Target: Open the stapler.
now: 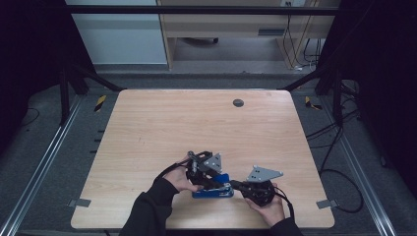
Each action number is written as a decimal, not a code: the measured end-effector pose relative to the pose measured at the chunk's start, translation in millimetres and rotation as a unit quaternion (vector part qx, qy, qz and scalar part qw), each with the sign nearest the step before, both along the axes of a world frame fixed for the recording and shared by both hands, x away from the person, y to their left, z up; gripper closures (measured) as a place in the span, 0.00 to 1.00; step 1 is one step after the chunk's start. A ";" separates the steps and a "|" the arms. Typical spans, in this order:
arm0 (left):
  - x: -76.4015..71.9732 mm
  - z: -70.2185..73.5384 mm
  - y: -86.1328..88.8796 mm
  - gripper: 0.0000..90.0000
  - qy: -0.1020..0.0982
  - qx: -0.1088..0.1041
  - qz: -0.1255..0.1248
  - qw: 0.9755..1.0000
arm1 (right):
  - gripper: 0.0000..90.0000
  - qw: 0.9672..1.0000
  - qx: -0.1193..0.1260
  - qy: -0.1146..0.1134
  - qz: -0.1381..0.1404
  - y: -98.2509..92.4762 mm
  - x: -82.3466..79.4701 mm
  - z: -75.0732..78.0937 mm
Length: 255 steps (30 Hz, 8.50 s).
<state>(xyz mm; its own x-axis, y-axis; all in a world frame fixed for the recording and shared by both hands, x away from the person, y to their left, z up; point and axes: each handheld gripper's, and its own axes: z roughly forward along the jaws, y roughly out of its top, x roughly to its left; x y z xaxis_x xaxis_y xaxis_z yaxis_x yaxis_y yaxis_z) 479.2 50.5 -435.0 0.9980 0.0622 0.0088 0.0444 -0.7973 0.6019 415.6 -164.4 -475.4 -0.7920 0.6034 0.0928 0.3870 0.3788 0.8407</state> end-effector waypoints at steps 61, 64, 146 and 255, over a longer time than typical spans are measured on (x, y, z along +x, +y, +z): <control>-25.1 37.5 44.2 0.53 -0.039 -0.105 0.112 0.987 | 1.00 0.999 0.025 -0.001 0.023 4.1 9.7 1.2; -28.1 36.6 49.5 0.53 -0.049 -0.117 0.144 0.981 | 1.00 0.999 0.026 0.000 0.024 3.9 9.7 1.2; -120.3 -89.8 -22.8 1.00 -0.116 -0.231 0.442 0.859 | 1.00 0.999 0.024 0.003 0.024 4.6 9.8 0.9; -124.2 -94.5 -24.3 1.00 -0.125 -0.245 0.447 0.851 | 1.00 0.995 0.074 -0.008 0.064 56.1 19.5 27.2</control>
